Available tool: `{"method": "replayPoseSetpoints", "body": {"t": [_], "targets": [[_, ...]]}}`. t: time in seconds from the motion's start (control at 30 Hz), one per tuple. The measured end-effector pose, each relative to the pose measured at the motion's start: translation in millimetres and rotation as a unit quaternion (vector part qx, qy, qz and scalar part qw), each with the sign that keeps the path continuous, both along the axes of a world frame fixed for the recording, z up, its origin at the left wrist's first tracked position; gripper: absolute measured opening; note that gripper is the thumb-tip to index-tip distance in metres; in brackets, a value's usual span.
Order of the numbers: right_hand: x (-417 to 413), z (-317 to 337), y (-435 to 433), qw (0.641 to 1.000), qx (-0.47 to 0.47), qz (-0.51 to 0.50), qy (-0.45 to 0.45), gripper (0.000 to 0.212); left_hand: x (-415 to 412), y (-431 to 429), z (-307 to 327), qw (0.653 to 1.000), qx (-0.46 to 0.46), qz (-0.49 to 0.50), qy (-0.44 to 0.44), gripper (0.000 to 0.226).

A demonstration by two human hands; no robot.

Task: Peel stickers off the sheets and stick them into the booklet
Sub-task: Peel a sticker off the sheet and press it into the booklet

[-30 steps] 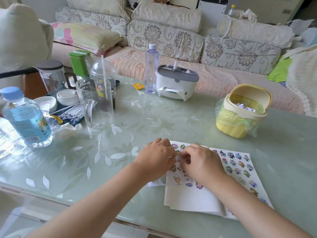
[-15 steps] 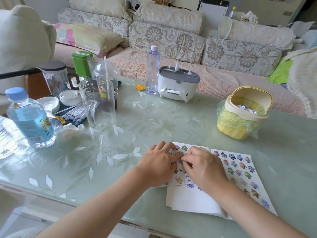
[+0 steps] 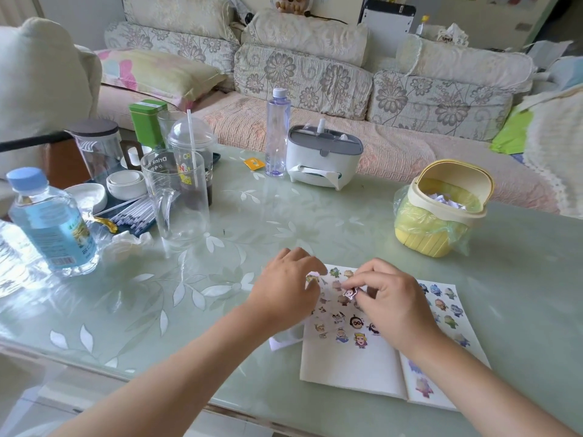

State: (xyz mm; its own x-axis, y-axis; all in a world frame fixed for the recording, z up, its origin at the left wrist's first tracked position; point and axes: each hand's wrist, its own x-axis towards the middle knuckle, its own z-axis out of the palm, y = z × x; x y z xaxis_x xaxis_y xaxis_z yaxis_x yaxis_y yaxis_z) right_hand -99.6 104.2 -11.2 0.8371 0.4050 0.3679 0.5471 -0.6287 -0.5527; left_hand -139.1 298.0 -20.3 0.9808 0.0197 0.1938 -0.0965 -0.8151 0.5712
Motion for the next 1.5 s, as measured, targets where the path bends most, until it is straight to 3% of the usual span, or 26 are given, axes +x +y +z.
{"method": "replayPoseSetpoints", "body": {"t": [0.07,0.13,0.27,0.53,0.67,0.97,1.2,1.4,1.5], "targets": [[-2,5,0,0.998,0.054,0.0,0.025,0.042,-2,-12,12,0.979,-0.185,0.013,0.082,0.02],[-2,8,-1,0.994,0.096,0.007,0.047,0.046,-5,-22,21,0.924,-0.354,0.011,0.145,0.014],[-5,15,-4,0.989,0.129,0.015,0.069,0.044,-6,-33,27,0.888,-0.434,0.016,0.148,0.018],[-3,29,-20,0.963,0.173,-0.033,0.206,0.016,2,-48,29,0.878,-0.459,0.051,0.129,0.01],[-4,32,-26,0.961,0.177,-0.04,0.208,0.014,4,-59,32,0.874,-0.466,0.045,0.128,0.005],[0,38,-37,0.968,0.169,-0.077,0.17,0.008,8,-74,46,0.938,-0.34,0.036,0.05,0.006],[-13,53,-41,0.989,0.098,-0.085,0.068,0.008,-5,-83,59,0.958,-0.281,0.042,0.02,0.008],[-29,52,-39,0.985,0.01,-0.081,-0.152,0.009,-25,-84,62,0.955,-0.287,0.073,0.009,0.013],[-40,53,-35,0.985,0.027,-0.06,-0.16,0.01,-37,-83,61,0.954,-0.291,0.077,-0.002,0.014]]}}
